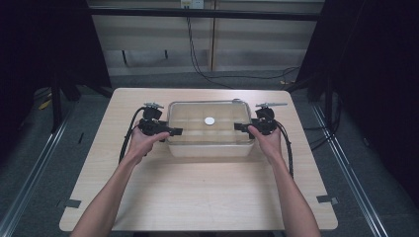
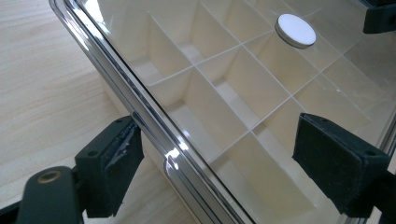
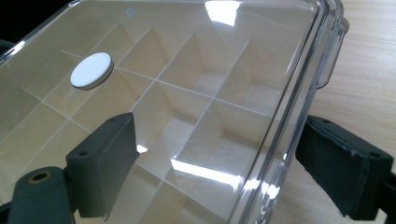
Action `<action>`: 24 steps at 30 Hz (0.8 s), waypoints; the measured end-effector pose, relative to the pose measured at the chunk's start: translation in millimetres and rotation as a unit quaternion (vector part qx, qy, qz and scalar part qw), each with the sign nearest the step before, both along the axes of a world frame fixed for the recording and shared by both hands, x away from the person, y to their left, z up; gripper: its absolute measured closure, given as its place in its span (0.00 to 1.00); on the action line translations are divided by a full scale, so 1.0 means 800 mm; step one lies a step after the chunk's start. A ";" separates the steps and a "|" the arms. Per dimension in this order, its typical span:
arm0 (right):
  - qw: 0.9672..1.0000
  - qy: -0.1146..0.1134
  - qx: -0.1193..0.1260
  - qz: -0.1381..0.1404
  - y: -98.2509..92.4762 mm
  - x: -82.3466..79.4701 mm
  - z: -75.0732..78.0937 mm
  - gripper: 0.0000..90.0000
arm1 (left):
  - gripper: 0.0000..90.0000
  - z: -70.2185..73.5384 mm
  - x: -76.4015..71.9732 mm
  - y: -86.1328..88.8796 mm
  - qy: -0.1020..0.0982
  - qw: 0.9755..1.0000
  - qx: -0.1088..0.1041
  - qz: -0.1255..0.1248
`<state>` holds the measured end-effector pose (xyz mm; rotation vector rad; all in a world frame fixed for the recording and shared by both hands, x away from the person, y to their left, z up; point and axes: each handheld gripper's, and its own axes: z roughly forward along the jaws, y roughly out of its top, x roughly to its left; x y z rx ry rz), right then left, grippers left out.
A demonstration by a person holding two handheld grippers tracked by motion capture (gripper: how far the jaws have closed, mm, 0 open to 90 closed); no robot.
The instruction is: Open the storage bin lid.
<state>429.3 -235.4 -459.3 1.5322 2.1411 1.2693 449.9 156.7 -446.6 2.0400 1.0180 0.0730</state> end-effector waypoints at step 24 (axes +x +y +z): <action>1.000 -0.010 0.000 -0.017 0.006 -0.003 -0.001 0.12 | 0.24 0.000 -0.008 0.000 -0.022 1.000 -0.009 0.013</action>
